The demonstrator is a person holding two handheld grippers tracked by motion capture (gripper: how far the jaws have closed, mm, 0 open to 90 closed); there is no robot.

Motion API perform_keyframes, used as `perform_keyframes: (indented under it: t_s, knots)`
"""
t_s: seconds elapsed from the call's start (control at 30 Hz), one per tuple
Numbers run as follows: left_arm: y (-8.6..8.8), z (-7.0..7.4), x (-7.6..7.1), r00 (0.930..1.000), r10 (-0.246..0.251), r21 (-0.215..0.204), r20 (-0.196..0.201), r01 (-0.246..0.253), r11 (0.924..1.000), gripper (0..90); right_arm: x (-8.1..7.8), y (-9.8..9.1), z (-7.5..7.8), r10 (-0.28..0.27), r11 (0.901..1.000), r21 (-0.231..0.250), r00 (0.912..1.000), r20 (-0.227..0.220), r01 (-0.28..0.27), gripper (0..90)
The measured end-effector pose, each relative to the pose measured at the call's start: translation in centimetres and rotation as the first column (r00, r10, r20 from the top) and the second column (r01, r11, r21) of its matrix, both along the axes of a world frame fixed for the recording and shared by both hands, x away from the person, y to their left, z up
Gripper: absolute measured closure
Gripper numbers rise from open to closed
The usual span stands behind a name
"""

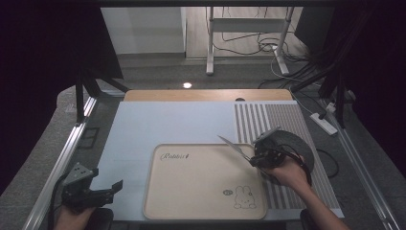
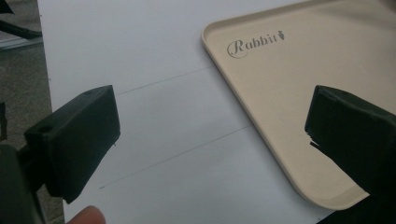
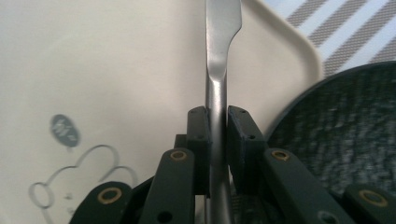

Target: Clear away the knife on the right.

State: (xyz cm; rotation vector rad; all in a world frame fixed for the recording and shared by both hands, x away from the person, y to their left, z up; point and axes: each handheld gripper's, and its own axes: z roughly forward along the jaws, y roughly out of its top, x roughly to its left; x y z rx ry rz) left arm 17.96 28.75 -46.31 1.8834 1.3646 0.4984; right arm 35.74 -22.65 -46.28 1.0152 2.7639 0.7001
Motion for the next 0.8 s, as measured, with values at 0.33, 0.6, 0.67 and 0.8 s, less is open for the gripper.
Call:
perform_keyframes:
  t_s: [0.33, 0.6, 0.67, 0.8]
  knots:
    - [0.0, 0.0, 0.1, 1.0, 0.0, 0.003, -0.002, 0.0, 1.0, 3.2, -3.3, 1.5, -0.8, 0.042, 0.9991, -0.009, 0.9988, -0.023, -0.042, 80.2]
    - [-0.1, 0.0, 0.1, 1.0, 0.0, 0.005, -0.002, 0.0, 1.0, 3.2, -4.3, 3.5, -2.4, 0.082, 0.9951, -0.051, 0.9949, -0.059, -0.085, 80.1]
    - [-0.1, 0.0, 0.1, 1.0, 0.0, 0.006, -0.003, 0.0, 1.0, 3.2, -4.5, 3.9, -2.9, 0.092, 0.9924, -0.075, 0.9932, -0.071, -0.098, 80.0]
    - [-0.1, 0.0, 0.1, 1.0, 0.0, 0.008, -0.002, 0.0, 1.0, 3.3, -4.4, 4.4, -3.6, 0.123, 0.9883, -0.077, 0.9858, -0.115, -0.132, 79.2]
